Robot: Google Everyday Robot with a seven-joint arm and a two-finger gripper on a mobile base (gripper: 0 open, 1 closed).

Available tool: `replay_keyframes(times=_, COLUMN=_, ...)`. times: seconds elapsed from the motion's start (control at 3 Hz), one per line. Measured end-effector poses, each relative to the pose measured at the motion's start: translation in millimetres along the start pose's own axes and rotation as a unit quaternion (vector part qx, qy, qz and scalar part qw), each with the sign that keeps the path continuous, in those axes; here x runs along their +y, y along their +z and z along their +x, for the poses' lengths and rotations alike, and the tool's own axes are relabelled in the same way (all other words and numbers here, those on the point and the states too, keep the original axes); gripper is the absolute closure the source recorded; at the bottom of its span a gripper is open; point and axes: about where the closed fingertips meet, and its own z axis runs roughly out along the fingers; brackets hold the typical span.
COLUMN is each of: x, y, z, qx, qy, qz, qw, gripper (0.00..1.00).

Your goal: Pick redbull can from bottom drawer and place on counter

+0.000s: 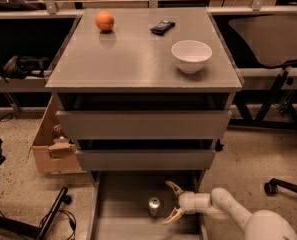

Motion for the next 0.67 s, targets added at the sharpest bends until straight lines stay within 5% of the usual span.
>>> replay_keyframes(times=0.33, x=9, y=23, z=12, qx=-0.015, qy=0.01, qz=0.001, qw=0.9998, gripper=0.0)
replay_keyframes(times=0.67, x=11, y=46, z=18, qx=-0.024, qy=0.016, qz=-0.002, qw=0.9996, gripper=0.18)
